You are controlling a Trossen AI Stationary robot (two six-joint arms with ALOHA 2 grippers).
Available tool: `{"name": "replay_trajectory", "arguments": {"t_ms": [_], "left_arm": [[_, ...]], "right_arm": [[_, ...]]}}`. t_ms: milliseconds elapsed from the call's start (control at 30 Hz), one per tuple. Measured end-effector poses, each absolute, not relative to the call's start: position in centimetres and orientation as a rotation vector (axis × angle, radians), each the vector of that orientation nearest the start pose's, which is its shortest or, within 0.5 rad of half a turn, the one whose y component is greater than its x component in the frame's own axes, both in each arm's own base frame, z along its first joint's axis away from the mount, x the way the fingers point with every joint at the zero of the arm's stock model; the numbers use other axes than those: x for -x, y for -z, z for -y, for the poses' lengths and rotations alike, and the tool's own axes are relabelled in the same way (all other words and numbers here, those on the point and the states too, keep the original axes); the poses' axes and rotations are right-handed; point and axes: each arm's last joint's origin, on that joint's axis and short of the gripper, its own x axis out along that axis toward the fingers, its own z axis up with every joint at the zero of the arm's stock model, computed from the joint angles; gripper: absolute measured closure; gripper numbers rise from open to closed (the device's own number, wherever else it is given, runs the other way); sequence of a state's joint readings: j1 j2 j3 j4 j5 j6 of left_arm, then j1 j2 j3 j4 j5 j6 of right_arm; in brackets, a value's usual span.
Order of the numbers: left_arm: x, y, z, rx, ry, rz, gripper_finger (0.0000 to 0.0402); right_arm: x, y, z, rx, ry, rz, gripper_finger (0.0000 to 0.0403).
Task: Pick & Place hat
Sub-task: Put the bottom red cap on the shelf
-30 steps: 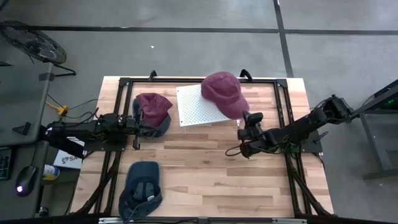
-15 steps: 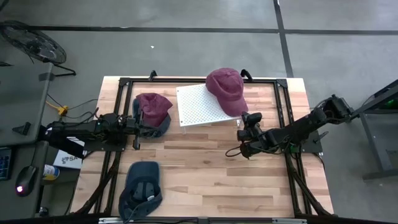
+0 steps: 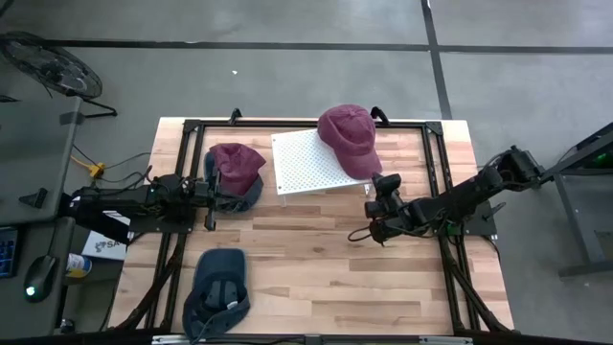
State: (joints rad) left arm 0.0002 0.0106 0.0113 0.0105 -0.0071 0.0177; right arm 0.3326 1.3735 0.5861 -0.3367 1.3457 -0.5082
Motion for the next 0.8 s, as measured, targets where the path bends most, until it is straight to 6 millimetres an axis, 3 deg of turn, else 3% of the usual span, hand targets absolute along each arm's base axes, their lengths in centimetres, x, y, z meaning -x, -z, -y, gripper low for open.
{"name": "replay_trajectory", "arguments": {"t_ms": [200, 567, 800], "left_arm": [[-9.8, -16.8, 0.0, -0.018, -0.007, 0.011, 0.0394], [-9.8, -16.8, 0.0, -0.018, -0.007, 0.011, 0.0394], [-9.8, -16.8, 0.0, -0.018, -0.007, 0.011, 0.0394]], "right_arm": [[-21.4, -16.5, -4.7, 1.382, 0.676, -1.051, 0.0395], [-21.4, -16.6, -4.8, 1.387, 0.712, -1.034, 0.0401], [-21.8, -17.1, -5.9, 1.406, 0.694, -0.978, 0.0402]]}}
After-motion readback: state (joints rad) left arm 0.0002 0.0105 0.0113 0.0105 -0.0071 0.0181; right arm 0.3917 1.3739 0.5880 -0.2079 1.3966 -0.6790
